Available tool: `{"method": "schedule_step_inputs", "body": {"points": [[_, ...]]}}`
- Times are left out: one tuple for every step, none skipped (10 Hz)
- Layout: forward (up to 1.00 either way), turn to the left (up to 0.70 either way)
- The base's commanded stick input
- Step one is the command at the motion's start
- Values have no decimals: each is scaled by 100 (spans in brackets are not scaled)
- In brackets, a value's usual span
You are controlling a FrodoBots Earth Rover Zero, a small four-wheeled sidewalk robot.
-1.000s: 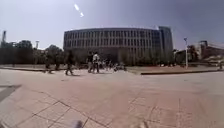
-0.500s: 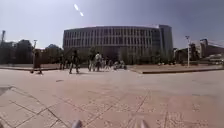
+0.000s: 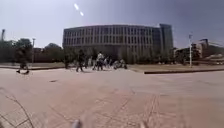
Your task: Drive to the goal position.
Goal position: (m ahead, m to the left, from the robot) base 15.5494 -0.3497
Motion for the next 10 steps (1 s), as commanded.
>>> {"method": "schedule_step_inputs", "body": {"points": [[70, 0], [70, 0], [70, 0], [70, 0], [70, 0], [70, 0], [70, 0], [70, 1], [70, 3], [70, 7]]}}
